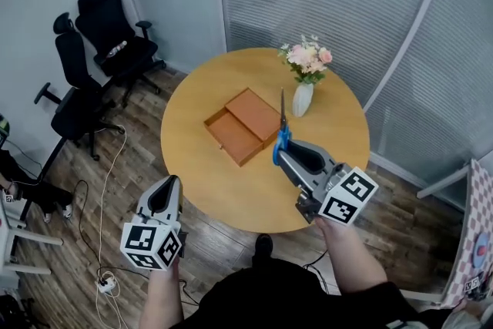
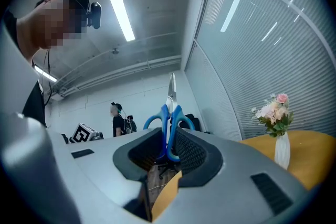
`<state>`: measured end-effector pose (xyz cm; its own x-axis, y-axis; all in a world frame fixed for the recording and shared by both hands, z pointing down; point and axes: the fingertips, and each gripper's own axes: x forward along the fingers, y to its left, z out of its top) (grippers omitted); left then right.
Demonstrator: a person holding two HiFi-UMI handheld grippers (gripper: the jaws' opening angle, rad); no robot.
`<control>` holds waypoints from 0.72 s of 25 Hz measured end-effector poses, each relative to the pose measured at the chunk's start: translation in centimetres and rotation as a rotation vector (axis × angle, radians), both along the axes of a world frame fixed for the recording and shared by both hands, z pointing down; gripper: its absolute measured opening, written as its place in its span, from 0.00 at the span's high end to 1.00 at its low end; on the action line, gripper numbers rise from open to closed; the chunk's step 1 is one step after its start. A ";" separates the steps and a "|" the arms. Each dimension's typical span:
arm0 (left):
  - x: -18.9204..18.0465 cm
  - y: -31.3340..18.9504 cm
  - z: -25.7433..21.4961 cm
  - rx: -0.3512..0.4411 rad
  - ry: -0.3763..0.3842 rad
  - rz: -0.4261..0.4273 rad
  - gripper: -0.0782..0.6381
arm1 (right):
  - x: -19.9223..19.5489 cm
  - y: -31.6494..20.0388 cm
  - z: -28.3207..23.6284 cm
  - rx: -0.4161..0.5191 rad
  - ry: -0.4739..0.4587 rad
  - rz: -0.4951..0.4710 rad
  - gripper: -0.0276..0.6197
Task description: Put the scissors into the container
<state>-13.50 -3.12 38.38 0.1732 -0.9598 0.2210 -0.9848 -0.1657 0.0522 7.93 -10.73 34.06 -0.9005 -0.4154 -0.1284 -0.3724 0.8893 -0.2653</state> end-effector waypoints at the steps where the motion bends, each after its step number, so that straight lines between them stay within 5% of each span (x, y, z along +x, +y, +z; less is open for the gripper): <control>1: 0.3 -1.1 -0.1 0.000 0.000 0.002 0.86 | 0.1 -0.9 -0.1 0.000 -0.002 -0.004 0.81; 18: 1.6 -10.5 -0.8 0.003 0.001 0.029 0.86 | -0.3 -9.6 1.6 -0.075 0.005 -0.021 0.81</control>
<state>-11.89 -13.65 37.62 0.2012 -0.9549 0.2183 -0.9795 -0.1943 0.0527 7.67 -20.31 35.63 -0.9095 -0.4051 -0.0930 -0.3556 0.8744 -0.3302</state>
